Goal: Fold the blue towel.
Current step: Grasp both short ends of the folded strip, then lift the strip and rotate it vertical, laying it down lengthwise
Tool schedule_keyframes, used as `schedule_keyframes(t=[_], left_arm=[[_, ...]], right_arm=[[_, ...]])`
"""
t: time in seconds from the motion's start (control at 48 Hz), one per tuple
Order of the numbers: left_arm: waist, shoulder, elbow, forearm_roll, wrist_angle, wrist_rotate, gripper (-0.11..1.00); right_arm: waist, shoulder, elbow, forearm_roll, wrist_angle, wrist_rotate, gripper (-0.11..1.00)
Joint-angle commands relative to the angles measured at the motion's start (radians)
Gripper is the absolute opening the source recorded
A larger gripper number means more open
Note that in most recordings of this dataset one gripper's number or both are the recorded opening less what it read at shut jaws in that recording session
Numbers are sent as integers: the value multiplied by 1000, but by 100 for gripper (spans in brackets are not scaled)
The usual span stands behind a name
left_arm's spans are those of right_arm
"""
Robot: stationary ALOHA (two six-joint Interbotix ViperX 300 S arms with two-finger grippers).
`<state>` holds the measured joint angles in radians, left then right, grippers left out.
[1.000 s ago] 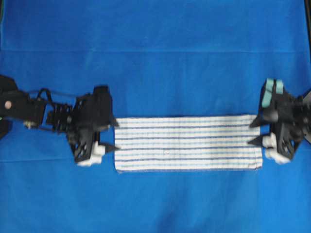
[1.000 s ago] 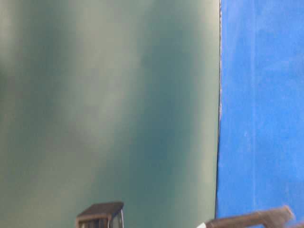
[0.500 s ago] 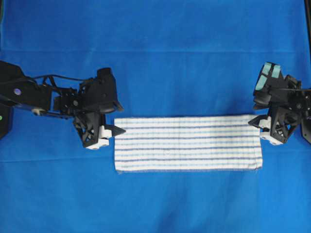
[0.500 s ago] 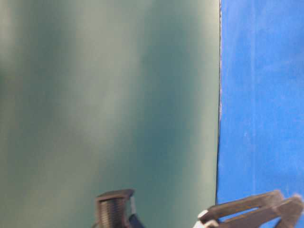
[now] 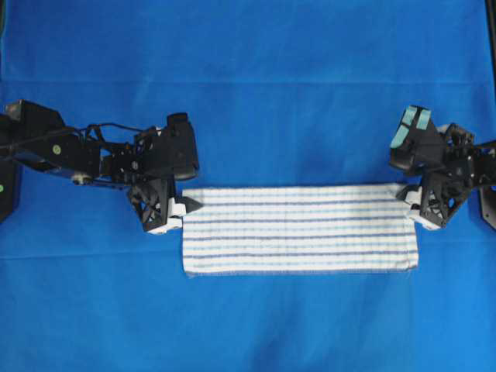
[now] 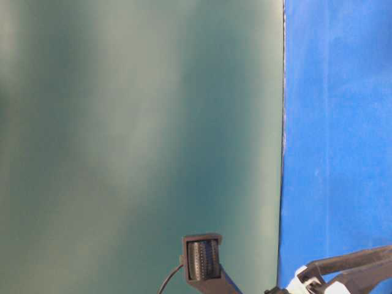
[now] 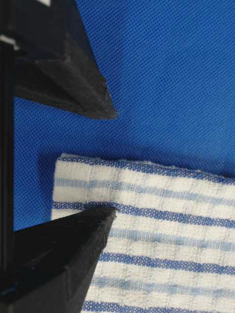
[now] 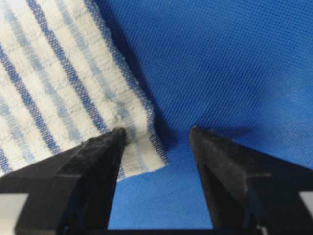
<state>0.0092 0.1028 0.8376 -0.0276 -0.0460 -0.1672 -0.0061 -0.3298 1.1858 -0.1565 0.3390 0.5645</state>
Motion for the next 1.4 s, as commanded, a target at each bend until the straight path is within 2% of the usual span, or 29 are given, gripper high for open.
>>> schedule_keyframes(t=[0.0,0.083,0.125,0.25,0.292,0.625,0.979,1.375], left_arm=[[0,-8,-8,2,8,-3,63],[-2,-8,-8,2,20,-3,46],[-5,-8,-11,2,26,-3,36],[-14,-8,-12,2,28,-2,5],[-17,-6,-12,2,29,-2,1],[-12,-34,-32,2,84,0,1],[-9,-233,-126,2,276,0,1],[-35,-396,-124,2,341,-2,1]], right_arm=[[-5,5,-9,-3,-8,-5,60],[-5,5,-11,-3,-11,-12,54],[-5,5,-12,-2,-12,-14,48],[-5,5,-14,-3,-18,-17,15],[-5,3,-14,-3,-18,-17,6],[-3,-58,-21,-2,-3,-9,5],[-5,-305,-107,0,199,-5,5],[-5,-525,-169,2,308,2,5]])
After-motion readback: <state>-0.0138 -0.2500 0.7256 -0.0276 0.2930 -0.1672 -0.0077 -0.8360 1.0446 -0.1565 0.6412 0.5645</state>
